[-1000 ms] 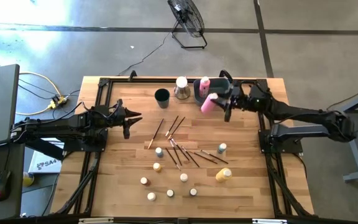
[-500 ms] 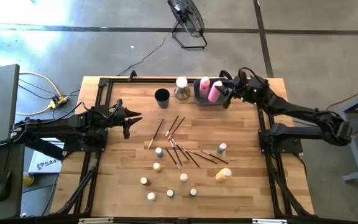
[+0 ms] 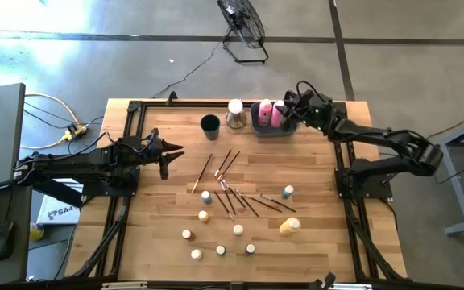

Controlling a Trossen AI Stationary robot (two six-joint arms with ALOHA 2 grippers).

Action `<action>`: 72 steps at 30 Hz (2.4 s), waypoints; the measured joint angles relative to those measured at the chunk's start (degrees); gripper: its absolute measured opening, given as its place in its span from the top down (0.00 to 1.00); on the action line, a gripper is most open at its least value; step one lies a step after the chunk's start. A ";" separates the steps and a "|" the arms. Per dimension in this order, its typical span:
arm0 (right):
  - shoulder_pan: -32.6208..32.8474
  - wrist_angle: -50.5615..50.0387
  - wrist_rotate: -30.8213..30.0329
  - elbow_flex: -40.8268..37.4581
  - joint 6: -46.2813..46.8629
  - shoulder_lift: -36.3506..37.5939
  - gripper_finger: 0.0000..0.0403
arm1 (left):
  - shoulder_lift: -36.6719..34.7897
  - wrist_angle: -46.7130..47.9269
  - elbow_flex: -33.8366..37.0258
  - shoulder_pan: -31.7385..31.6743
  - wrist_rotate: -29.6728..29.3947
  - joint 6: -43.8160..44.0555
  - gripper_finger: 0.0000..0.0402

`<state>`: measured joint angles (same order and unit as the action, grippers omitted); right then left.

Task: Pick & Place Paint Supplies
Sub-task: Put the large pink paint bottle into the blue bin, then put the large yellow paint bottle into the blue bin

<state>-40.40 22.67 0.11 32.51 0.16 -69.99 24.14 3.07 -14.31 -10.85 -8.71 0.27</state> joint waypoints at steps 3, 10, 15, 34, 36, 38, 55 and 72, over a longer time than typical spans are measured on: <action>-1.04 2.09 -0.04 0.04 0.34 -1.91 0.71 | 0.01 0.00 0.00 0.00 0.00 0.00 0.79; -2.87 2.93 -0.21 0.04 1.10 -5.07 0.68 | 0.01 0.00 0.00 0.00 0.02 0.00 0.79; -3.61 3.83 -0.08 0.04 1.09 -6.71 0.71 | 0.01 0.02 0.00 0.00 0.04 0.02 0.79; -3.66 5.09 -1.42 0.04 1.43 -7.39 0.66 | 0.01 0.04 0.00 0.00 0.09 0.02 0.79; -3.66 5.20 -1.52 0.04 1.53 -7.37 0.64 | 0.00 0.04 0.02 0.00 0.14 0.02 0.79; -3.66 5.13 -1.57 0.07 1.53 -7.26 0.64 | 0.00 0.04 0.00 0.00 0.28 0.02 0.79; -3.48 4.41 -1.74 0.07 -1.36 -5.98 0.59 | 0.01 0.07 0.01 0.00 0.66 0.16 0.79; 5.69 -12.38 -0.77 0.02 -1.41 15.21 0.34 | 0.02 0.10 0.00 0.00 0.70 0.22 0.79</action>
<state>-34.71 10.28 -0.65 32.53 -1.25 -54.79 24.16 3.17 -14.31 -10.85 -8.01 0.49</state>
